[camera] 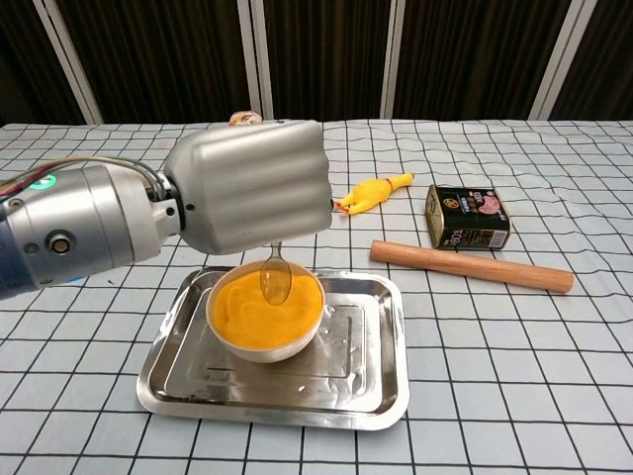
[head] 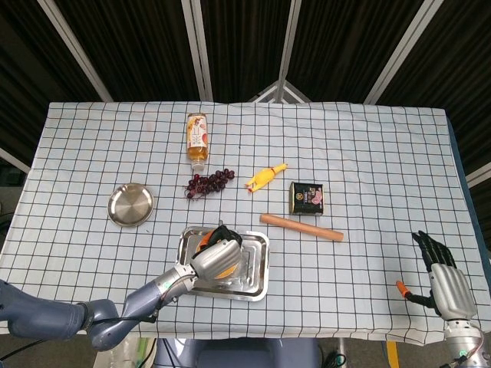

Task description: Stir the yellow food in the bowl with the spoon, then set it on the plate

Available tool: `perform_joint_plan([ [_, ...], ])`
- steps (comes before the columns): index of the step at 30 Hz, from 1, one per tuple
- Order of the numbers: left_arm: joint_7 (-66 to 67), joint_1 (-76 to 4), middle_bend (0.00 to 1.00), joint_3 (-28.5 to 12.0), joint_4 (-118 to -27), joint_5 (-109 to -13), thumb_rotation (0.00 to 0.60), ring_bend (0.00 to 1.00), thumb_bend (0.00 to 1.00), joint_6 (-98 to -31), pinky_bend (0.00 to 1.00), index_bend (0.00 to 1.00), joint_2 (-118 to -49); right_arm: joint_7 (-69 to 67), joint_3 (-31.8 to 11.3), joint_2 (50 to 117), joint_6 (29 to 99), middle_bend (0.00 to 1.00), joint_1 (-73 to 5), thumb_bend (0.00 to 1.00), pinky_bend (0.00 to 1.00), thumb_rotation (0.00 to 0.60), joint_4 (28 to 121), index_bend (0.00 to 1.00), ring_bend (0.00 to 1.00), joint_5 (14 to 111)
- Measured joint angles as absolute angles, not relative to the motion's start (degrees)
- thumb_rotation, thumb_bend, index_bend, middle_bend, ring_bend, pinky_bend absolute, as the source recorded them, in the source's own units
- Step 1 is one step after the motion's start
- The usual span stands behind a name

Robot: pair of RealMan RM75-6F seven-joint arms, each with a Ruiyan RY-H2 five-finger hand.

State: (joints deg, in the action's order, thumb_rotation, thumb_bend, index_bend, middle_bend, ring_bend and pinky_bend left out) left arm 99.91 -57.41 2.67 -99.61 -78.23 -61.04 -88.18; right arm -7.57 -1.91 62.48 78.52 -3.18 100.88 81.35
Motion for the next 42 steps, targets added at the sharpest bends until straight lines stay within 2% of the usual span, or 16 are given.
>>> perform_joint_plan([
  [18, 100.86, -56.55, 1.0, 3.37, -95.34, -77.55, 0.6, 1.0, 0.62, -59.55, 1.0, 0.8, -91.96, -8.19, -2.02, 62.28, 78.38, 0.0, -3.19, 0.32, 0.0, 0.6, 100.92, 0.0, 0.0, 81.1],
  [31, 100.43, -55.36, 1.0, 3.11, -92.57, -76.48, 0.6, 1.0, 0.62, -60.26, 1.0, 0.8, -91.48, -7.98, -1.94, 62.29, 78.34, 0.0, -3.16, 0.32, 0.0, 0.6, 100.99, 0.0, 0.0, 81.09],
  [42, 96.54, -55.04, 1.0, 2.03, -93.6, -78.68, 0.6, 1.0, 0.62, -61.44, 1.0, 0.8, -89.03, -7.86, -1.9, 62.31, 78.38, 0.0, -3.15, 0.32, 0.0, 0.6, 101.0, 0.0, 0.0, 81.17],
])
